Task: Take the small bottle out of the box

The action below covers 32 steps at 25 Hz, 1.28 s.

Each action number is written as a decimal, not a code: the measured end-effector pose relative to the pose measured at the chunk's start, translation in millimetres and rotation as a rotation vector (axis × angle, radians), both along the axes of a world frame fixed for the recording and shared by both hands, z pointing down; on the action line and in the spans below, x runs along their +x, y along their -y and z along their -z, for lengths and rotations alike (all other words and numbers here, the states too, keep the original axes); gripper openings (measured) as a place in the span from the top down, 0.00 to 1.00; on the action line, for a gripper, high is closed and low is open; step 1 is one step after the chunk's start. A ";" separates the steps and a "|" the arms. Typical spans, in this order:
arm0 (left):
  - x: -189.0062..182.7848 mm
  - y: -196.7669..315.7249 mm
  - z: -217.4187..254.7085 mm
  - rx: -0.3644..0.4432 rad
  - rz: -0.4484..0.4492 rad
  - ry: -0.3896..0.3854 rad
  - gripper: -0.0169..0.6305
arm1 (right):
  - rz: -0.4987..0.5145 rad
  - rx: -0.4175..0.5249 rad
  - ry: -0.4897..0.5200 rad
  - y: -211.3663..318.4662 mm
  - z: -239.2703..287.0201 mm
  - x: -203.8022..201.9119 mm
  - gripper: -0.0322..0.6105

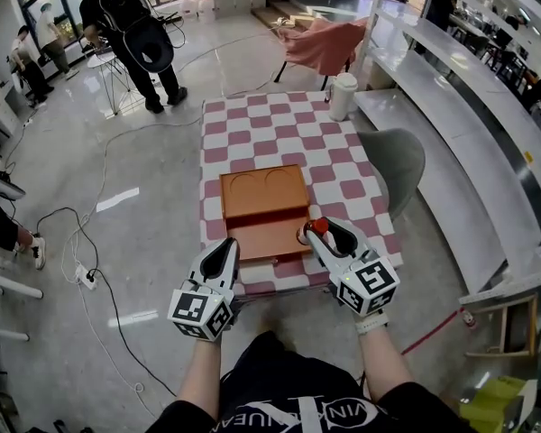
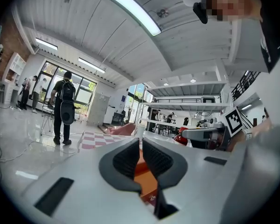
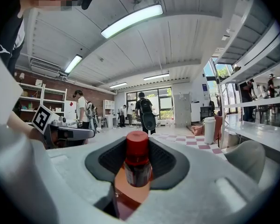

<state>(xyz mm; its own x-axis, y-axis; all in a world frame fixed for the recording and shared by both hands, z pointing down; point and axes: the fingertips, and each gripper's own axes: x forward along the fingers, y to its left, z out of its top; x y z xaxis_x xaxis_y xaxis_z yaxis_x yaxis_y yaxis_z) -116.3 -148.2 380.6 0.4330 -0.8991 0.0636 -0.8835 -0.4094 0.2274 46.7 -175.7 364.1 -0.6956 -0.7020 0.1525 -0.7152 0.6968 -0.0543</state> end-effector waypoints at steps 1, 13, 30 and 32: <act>0.0 0.1 2.0 0.002 0.000 -0.001 0.93 | 0.000 0.003 0.001 -0.1 2.3 0.4 0.73; -5.7 -0.9 19.1 0.023 0.007 0.001 0.93 | 0.002 0.030 0.014 -0.7 24.4 0.1 0.73; -17.1 -0.4 37.5 0.047 -0.002 0.002 0.93 | 0.005 0.060 0.037 -4.6 41.4 -2.8 0.73; -19.3 0.7 36.7 0.046 0.000 0.002 0.93 | 0.004 0.064 0.037 -4.2 42.1 -2.2 0.73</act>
